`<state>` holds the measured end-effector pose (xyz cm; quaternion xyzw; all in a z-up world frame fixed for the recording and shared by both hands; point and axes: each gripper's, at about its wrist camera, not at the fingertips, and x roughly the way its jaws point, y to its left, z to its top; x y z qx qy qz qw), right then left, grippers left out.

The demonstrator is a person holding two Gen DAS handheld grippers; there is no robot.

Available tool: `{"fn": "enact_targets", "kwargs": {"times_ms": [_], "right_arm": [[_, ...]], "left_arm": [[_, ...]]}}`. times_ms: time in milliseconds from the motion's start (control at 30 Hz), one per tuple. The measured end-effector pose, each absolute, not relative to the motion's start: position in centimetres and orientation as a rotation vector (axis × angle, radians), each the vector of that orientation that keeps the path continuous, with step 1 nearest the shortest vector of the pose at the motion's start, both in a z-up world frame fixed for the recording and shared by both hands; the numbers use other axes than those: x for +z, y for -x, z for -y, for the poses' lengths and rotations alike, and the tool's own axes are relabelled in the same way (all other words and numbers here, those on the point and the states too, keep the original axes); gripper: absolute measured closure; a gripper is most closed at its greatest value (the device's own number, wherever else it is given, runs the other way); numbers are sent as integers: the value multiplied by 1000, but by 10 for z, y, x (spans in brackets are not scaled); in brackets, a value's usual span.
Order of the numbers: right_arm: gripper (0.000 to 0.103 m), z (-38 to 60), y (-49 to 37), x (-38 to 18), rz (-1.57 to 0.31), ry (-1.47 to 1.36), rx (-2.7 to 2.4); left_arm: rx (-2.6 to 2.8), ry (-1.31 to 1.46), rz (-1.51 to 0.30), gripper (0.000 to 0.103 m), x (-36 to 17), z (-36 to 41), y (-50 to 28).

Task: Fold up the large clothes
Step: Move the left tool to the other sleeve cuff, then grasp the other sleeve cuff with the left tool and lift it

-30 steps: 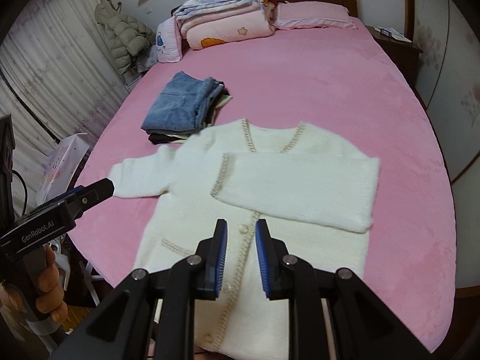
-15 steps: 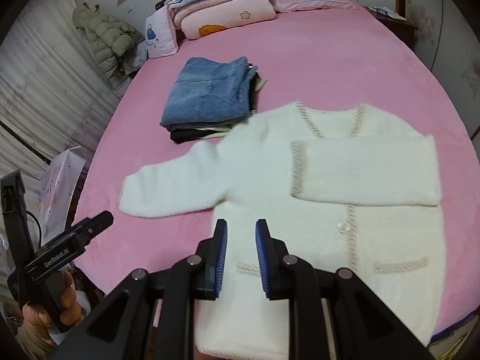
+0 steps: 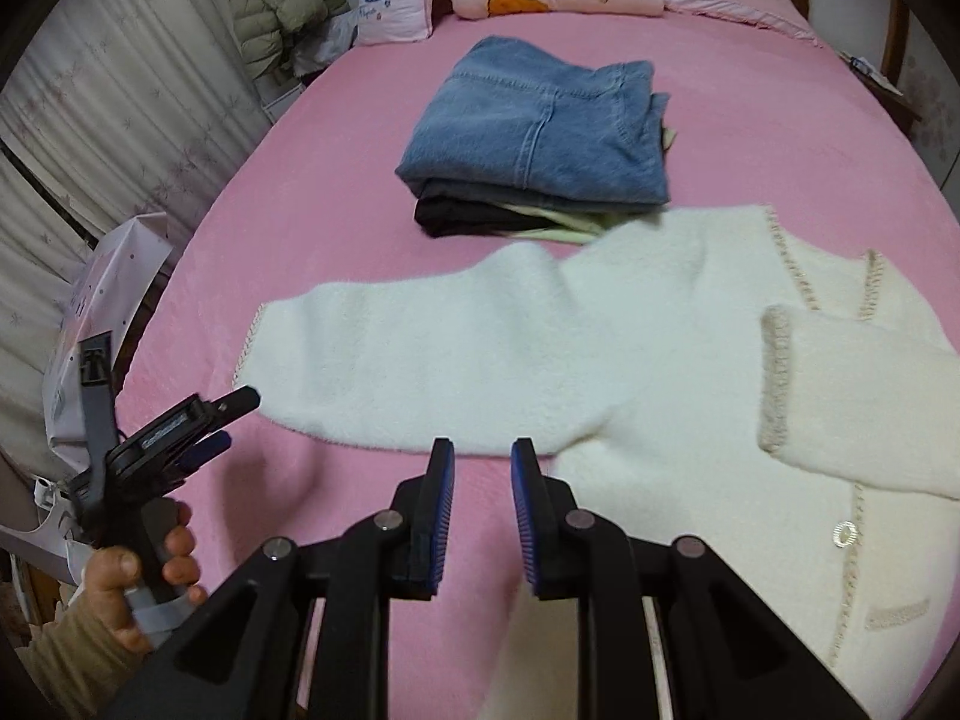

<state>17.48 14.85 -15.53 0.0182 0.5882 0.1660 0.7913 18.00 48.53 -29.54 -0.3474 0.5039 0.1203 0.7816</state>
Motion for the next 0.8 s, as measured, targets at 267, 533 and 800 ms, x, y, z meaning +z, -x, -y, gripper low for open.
{"fn": "enact_targets", "kwargs": {"times_ms": [267,533,800], "right_arm": [[84,-172,-186,-207,-1332,-24,373],[84,-168,-186,-229,-1382,-63,354],[84,-154,-182,-223,-1366,-66,339]], "left_arm": [[333,874,-1029,30,-360,-518,-197],[317,862,-1000,63,-350,-509,-212],[266,762,-1003,93,-311,-488,-223]]}}
